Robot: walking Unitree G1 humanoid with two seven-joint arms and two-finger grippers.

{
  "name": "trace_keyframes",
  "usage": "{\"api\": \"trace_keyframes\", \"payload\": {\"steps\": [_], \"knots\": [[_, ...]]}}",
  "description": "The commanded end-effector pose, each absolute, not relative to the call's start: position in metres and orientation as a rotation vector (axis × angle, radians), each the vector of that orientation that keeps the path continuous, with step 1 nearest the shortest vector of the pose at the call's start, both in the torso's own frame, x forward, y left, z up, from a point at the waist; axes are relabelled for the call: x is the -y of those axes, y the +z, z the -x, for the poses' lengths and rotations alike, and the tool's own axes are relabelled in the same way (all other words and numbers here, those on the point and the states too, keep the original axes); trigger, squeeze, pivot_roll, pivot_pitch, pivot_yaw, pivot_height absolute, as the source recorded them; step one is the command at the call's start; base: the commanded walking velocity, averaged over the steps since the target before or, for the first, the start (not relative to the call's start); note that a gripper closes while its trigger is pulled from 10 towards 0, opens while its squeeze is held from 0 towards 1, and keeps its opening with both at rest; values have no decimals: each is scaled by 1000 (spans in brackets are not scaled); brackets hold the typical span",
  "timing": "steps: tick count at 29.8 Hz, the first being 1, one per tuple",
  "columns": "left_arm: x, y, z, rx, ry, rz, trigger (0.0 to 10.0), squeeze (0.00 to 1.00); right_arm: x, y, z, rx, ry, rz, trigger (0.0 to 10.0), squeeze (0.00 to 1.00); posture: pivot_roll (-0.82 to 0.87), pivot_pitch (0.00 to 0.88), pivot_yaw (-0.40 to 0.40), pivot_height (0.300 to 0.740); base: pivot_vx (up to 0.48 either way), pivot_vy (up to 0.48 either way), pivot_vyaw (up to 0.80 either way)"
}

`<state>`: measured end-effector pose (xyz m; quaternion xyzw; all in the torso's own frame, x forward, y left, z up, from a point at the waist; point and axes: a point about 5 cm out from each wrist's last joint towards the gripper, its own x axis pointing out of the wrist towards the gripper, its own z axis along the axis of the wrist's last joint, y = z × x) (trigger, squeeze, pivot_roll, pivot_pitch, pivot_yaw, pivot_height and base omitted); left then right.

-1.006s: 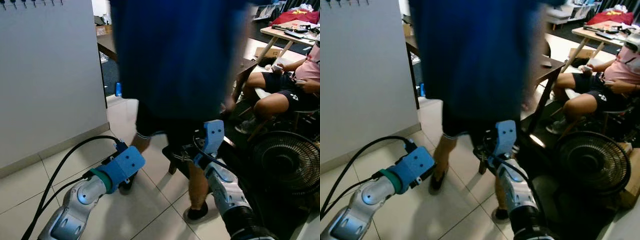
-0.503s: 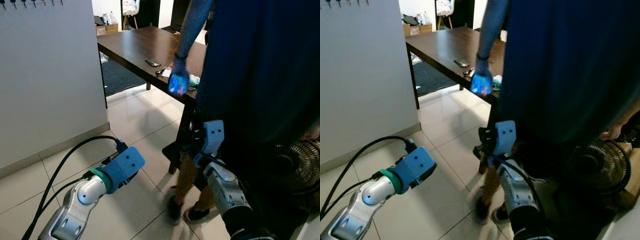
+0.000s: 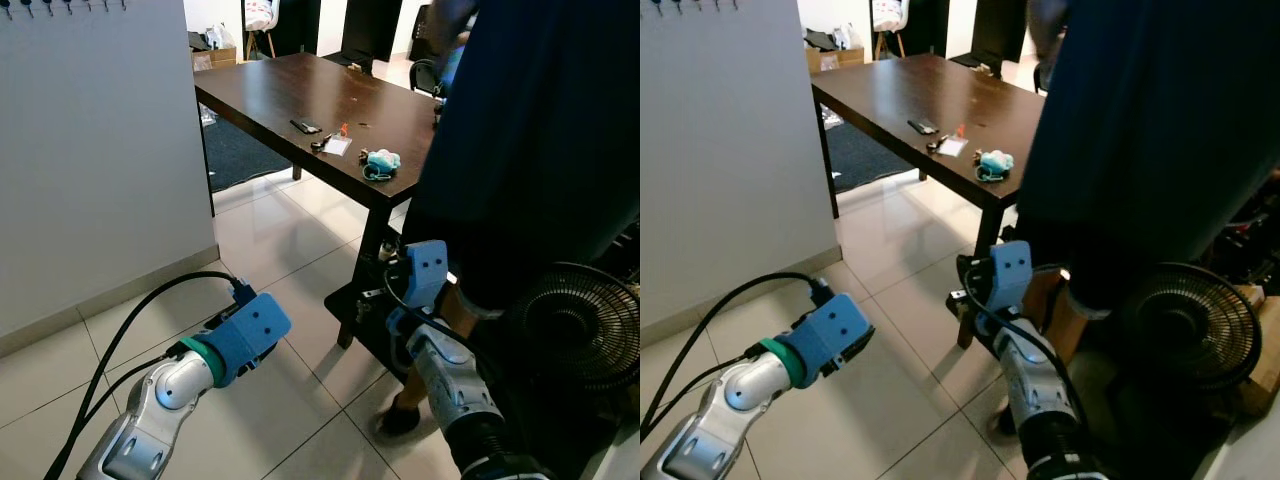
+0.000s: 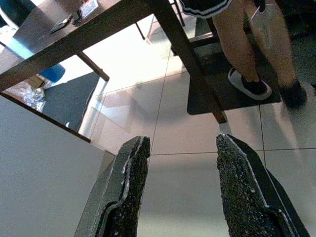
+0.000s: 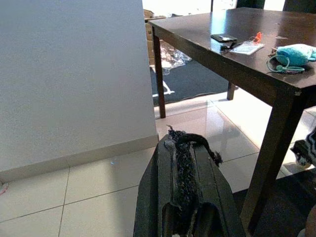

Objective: Hang keys on a hook

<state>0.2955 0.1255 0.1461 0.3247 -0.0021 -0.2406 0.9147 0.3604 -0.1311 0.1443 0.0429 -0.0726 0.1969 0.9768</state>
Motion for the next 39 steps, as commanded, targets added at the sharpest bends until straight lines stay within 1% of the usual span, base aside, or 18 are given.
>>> {"api": "trace_keyframes", "payload": {"steps": [1,12,15,18,20,29,39], "knots": [[-127,138,-294,-26,-497,-661,10000,0,132,138,-359,125,392,-96,10000,0,60,0,44,740,0,0,0],[-126,138,-295,-23,-499,-661,10000,0,134,138,-360,123,390,-90,10000,0,57,0,45,740,0,0,0],[-126,138,-296,-22,-501,-661,10000,0,138,139,-360,124,380,-85,10000,0,57,0,45,740,0,0,0],[-123,139,-296,-18,-509,-657,10000,0,152,139,-357,126,353,-69,10000,0,45,0,51,740,0,0,0],[-122,139,-296,-15,-512,-656,10000,0,154,138,-356,129,347,-64,10000,0,44,0,53,740,0,0,0],[-117,140,-292,-6,-522,-650,10000,0,156,140,-353,133,351,7,10000,0,54,7,43,740,0,0,0],[-116,142,-293,0,-519,-644,10000,0,151,143,-352,143,362,17,10000,0,57,9,41,740,0,0,0]]}}
